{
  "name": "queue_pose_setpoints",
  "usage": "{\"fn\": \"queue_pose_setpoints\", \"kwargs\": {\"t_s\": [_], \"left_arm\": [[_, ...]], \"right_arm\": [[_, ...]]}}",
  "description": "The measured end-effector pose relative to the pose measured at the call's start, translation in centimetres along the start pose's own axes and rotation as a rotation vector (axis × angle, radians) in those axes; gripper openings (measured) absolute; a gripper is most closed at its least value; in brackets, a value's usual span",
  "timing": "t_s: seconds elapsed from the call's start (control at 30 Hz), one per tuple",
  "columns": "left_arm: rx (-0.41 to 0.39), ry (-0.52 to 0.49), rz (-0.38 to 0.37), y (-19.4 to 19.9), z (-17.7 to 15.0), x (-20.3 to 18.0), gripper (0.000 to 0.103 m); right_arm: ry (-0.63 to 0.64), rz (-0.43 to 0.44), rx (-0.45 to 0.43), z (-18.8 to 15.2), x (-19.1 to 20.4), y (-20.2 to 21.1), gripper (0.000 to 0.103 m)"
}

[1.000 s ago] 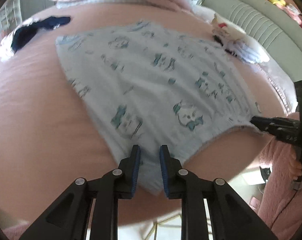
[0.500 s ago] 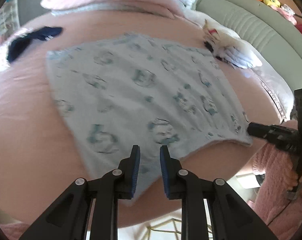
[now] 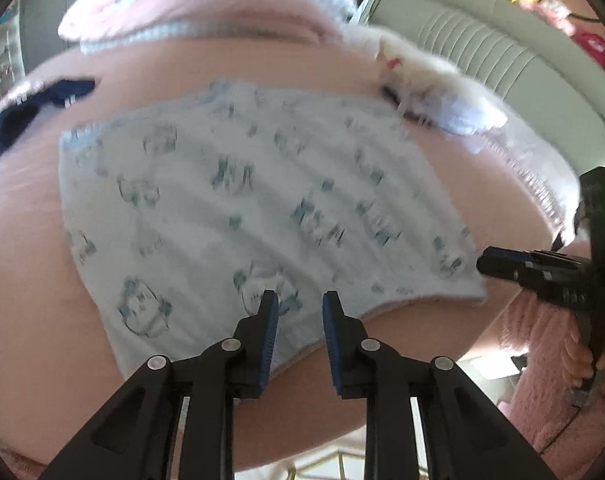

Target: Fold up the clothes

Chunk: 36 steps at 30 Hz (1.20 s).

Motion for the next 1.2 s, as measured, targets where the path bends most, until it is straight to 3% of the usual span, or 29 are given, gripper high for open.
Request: {"fn": "queue_pose_setpoints", "kwargs": {"t_s": [0.13, 0.23, 0.33, 0.5, 0.63, 0.67, 0.7, 0.77, 0.93, 1.0, 1.2], "left_arm": [[0.026, 0.074, 0.02, 1.5, -1.6, 2.3, 0.023], [-0.006, 0.208, 0.059, 3.1, -2.6, 5.9, 0.025], [-0.066, 0.448, 0.026, 3.7, -2.6, 10.6, 0.025], [-0.11, 0.593, -0.038, 2.7, -0.6, 14.8, 0.03], [-0.105, 0.582, -0.105, 0.9, 0.9, 14.5, 0.029], [-0.103, 0.559, -0.101, 0.7, 1.1, 14.2, 0.02], [-0.1, 0.536, -0.097, 0.5, 1.3, 13.9, 0.001], [-0.107, 0.503, -0.069, 0.4, 1.6, 13.6, 0.001], [-0.126, 0.51, 0.085, 2.4, 0.1, 15.5, 0.002], [-0.112, 0.548, 0.064, 2.4, -0.8, 16.3, 0.005], [-0.188, 0.609, -0.066, 4.9, -1.6, 15.1, 0.006]], "right_arm": [[-0.01, -0.028, 0.032, -0.3, -0.2, -0.4, 0.033], [-0.079, -0.009, 0.022, -0.1, -1.6, -0.1, 0.033], [-0.125, 0.023, 0.01, 0.6, -1.5, -0.1, 0.033], [-0.093, -0.025, -0.002, 1.5, -0.9, -0.7, 0.034], [-0.133, -0.008, -0.016, 2.6, -1.1, -1.2, 0.034], [-0.147, 0.001, -0.021, 3.0, -1.2, -1.3, 0.034], [-0.154, 0.006, -0.027, 3.5, -1.5, -1.5, 0.034], [-0.153, 0.002, -0.043, 4.3, -1.5, -1.7, 0.034], [-0.099, -0.062, -0.035, 4.5, -1.4, -2.4, 0.034], [-0.083, -0.088, -0.027, 4.3, -1.6, -2.6, 0.034], [-0.145, -0.005, -0.066, 4.1, -2.3, -0.7, 0.034]]}}
Point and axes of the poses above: each gripper's, at about its wrist camera, not at the fingertips, and y roughly against the way its jaws point, x to its left, z to its top, the point moved 10 cm from there along -y, roughly the way its jaws point, and after that the axes turned 6 degrees about x, right-handed, at the moved point
